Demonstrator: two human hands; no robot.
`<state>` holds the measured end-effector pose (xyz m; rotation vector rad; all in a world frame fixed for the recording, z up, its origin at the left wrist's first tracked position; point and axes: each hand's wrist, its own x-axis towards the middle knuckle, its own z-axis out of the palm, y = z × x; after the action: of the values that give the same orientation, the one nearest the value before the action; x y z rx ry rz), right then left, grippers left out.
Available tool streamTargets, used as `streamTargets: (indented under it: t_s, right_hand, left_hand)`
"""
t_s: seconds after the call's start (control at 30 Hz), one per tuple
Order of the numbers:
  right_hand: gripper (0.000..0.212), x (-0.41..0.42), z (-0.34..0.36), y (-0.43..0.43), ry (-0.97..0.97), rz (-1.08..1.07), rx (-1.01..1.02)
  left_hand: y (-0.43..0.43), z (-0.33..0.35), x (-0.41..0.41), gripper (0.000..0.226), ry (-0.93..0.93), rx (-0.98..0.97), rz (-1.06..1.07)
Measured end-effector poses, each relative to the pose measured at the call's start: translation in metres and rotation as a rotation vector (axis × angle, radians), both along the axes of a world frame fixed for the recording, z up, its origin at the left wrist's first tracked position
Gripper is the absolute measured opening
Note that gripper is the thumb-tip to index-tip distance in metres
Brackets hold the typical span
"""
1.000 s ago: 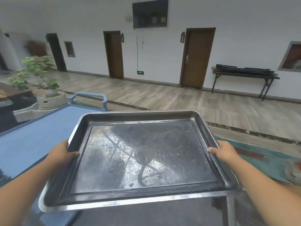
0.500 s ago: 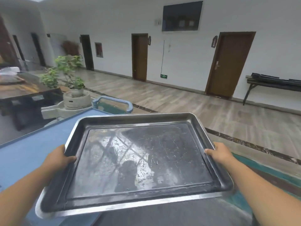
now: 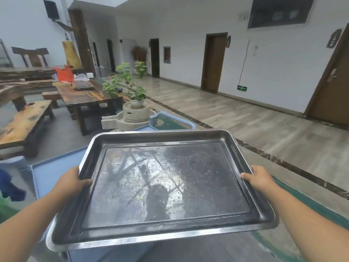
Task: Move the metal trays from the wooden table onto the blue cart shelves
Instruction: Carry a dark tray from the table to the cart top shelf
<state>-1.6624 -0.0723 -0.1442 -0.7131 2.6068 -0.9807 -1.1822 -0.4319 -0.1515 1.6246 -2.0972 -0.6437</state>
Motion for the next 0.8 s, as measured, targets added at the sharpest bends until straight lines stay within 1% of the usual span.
streamTargets:
  t_s: [0.13, 0.2, 0.23, 0.33, 0.43, 0.5, 0.63, 0.73, 0.8]
  right_hand:
    - [0.010, -0.048, -0.003, -0.074, 0.005, 0.109, -0.017]
    - [0.026, -0.073, -0.003, -0.111, -0.012, 0.159, -0.020]
    - [0.028, -0.083, -0.002, -0.129, -0.014, 0.185, -0.012]
    - [0.020, -0.103, 0.002, -0.178, -0.005, 0.263, 0.002]
    - [0.015, -0.115, 0.006, -0.222, -0.025, 0.342, -0.022]
    - [0.012, -0.116, 0.006, -0.245, -0.013, 0.393, -0.013]
    - [0.009, -0.115, 0.002, -0.298, -0.041, 0.482, -0.001]
    - [0.005, -0.107, -0.008, -0.336, -0.060, 0.537, -0.013]
    - [0.007, -0.101, -0.017, -0.359, -0.068, 0.560, -0.018]
  left_hand:
    - [-0.021, -0.002, -0.014, 0.031, -0.009, -0.016, 0.118]
    - [-0.026, 0.000, -0.021, 0.030, -0.023, -0.023, 0.179]
    - [-0.028, 0.001, -0.025, 0.030, -0.036, -0.020, 0.203]
    - [-0.032, 0.005, -0.031, 0.032, -0.063, 0.001, 0.275]
    - [-0.030, 0.007, -0.029, 0.038, -0.121, 0.009, 0.348]
    - [-0.027, 0.009, -0.024, 0.043, -0.116, 0.028, 0.382]
    - [-0.027, 0.007, -0.009, 0.032, -0.105, 0.014, 0.471]
    - [-0.033, 0.002, 0.003, 0.030, -0.095, 0.021, 0.521]
    - [-0.041, -0.003, 0.012, 0.029, -0.089, 0.026, 0.548]
